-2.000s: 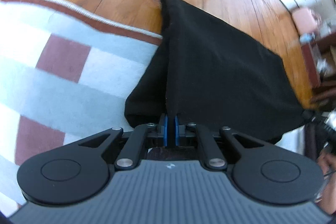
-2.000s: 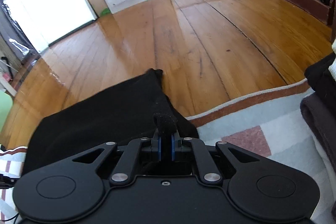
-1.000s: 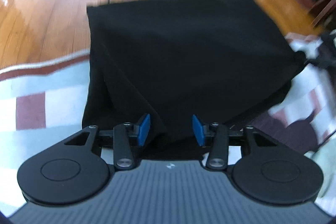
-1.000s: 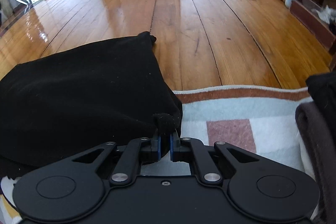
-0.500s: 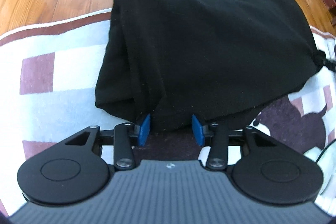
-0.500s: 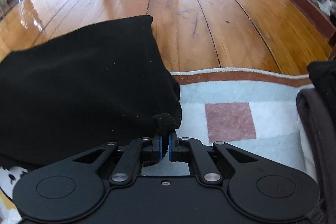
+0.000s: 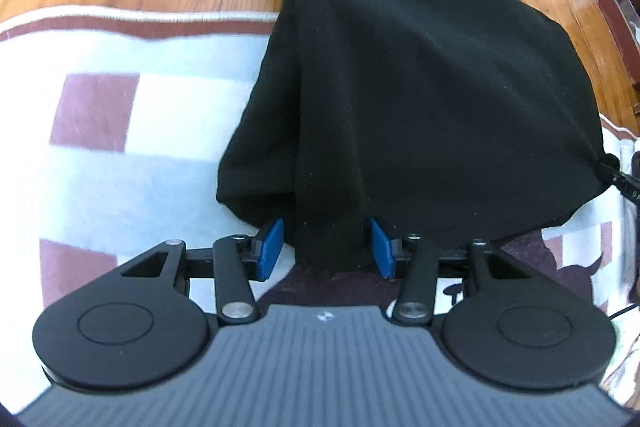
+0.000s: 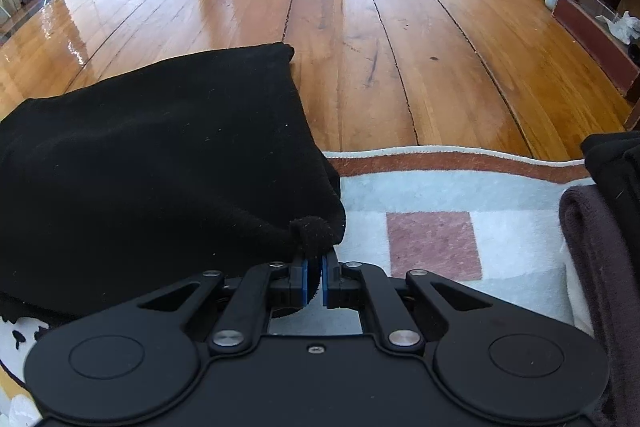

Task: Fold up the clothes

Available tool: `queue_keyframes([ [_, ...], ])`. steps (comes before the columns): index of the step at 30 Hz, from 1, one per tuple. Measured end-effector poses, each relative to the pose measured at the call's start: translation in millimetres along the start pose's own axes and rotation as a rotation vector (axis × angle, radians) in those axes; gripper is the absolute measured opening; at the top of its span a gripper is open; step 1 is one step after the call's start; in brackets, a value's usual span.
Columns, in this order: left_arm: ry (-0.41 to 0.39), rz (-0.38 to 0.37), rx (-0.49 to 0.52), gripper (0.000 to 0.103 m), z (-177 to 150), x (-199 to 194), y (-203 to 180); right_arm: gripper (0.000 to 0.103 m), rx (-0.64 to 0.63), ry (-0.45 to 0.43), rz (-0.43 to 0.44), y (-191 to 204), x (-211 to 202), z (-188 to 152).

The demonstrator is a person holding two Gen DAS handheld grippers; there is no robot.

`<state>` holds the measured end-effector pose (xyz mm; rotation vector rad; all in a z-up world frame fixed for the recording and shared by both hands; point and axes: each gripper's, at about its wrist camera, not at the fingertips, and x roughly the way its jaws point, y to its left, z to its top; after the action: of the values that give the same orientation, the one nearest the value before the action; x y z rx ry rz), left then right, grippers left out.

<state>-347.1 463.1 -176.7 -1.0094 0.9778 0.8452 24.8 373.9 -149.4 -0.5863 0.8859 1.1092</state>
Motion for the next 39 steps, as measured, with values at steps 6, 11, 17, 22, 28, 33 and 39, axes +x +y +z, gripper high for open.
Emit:
queue_keyframes([
  [6, -0.020, -0.002, 0.029, 0.068, 2.5, 11.4, -5.3, 0.007, 0.035, -0.025, 0.045, -7.6, -0.9, -2.5],
  [11, -0.106, -0.021, 0.084, 0.005, 1.7, -8.3, -11.3, 0.007, 0.080, -0.062, 0.118, -16.9, -8.8, 1.6],
  [17, -0.131, -0.086, 0.003, 0.006, -4.1, -33.8, 21.9, 0.007, 0.190, -0.100, 0.330, -48.0, -28.9, 7.4],
  [22, 0.024, 0.161, 0.217, 0.015, -11.6, 7.9, -3.7, 0.014, 0.042, 0.042, 0.201, -29.6, 0.8, -1.7],
  [28, -0.129, 0.131, 0.203, 0.045, 0.0, -37.7, 6.7, 0.035, 0.066, 0.005, 0.188, -28.7, -26.1, 23.5],
  [33, -0.229, -0.025, 0.047, 0.051, 72.4, -45.7, 36.1, 0.064, 0.131, -0.071, 0.347, -36.0, -31.8, 89.5],
  [39, -0.221, -0.152, -0.065, 0.051, 166.7, 4.4, 67.1, 0.065, 0.260, 0.084, 0.454, -32.5, 57.6, 166.5],
])
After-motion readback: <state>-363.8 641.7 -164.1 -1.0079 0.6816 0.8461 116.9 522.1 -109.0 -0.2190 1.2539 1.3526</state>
